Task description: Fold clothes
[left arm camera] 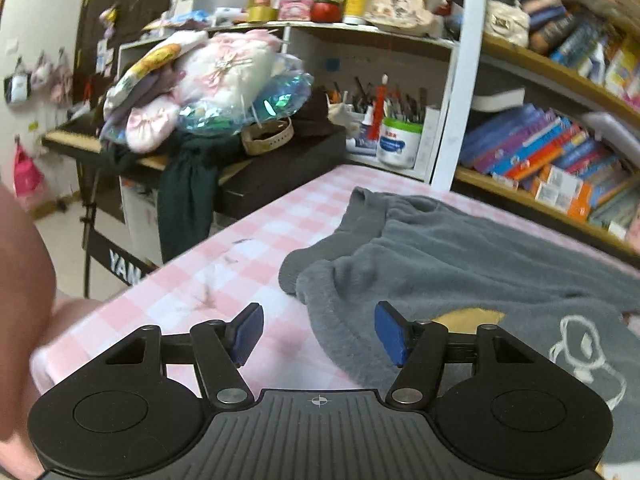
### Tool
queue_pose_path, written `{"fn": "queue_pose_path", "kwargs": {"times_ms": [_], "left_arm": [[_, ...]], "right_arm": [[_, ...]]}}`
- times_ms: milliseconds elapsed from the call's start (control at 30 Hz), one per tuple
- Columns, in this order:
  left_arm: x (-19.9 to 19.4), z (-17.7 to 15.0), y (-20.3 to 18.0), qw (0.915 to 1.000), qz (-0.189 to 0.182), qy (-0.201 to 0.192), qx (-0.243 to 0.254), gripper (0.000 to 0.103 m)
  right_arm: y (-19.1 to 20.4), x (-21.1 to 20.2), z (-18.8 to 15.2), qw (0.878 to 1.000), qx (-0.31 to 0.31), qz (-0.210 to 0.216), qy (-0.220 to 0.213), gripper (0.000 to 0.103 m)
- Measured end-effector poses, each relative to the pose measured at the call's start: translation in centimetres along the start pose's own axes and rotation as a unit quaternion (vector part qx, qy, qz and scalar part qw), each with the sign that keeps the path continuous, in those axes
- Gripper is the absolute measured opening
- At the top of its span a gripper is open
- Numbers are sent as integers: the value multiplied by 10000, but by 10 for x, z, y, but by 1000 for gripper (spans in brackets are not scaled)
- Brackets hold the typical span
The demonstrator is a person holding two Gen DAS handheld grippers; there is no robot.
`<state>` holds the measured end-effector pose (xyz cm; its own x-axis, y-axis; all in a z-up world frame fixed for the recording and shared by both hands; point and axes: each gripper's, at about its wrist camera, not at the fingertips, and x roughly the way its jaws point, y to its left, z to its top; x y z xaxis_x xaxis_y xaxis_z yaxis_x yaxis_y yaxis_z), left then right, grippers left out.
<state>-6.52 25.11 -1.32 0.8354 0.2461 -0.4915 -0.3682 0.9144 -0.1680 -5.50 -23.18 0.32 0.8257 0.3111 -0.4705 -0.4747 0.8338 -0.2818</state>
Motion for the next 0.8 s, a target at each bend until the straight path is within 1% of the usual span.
{"fn": "queue_pose_path", "kwargs": {"times_ms": [100,200,233,267,333,367,400,433,467,533,600,633,700,767,800], "left_arm": [[8,1,3,9998,-55,90,-179,61],[20,3,5,9993,-116,216,-265,60],[25,3,7,9990,-162,271,-324,50],[28,3,8,9986,-185,285,-394,46],[34,6,13,9975,-263,332,-561,21],[37,8,17,9957,-405,411,-723,17],[41,9,21,9930,-567,496,-908,9],[42,11,23,9912,-699,522,-996,7],[39,14,24,9918,-738,439,-950,7],[27,19,27,9939,-675,92,-872,7],[20,19,32,9940,-529,-56,-955,8],[21,17,32,9949,-438,-12,-907,8],[25,11,26,9977,-274,203,-589,8],[25,5,21,9988,-110,300,-359,14],[23,3,20,9990,-70,287,-329,15]], "right_arm": [[3,-8,-16,9992,314,-233,63,75],[-1,-6,-23,9972,551,-433,240,75],[-2,-5,-22,9969,573,-477,270,75],[-3,-4,-21,9965,614,-492,282,75],[-5,-2,-21,9960,685,-490,312,75],[-4,-1,-21,9960,703,-439,339,75],[-3,0,-23,9961,697,-400,375,75],[-2,2,-24,9960,679,-388,426,75],[-1,4,-26,9958,673,-390,482,75],[0,7,-29,9952,672,-390,591,75],[-1,9,-31,9945,765,-321,632,76],[-3,10,-32,9941,831,-272,638,76],[-5,11,-33,9936,901,-243,639,76],[-6,12,-34,9931,952,-229,640,77],[-7,12,-34,9929,979,-220,642,77]]}}
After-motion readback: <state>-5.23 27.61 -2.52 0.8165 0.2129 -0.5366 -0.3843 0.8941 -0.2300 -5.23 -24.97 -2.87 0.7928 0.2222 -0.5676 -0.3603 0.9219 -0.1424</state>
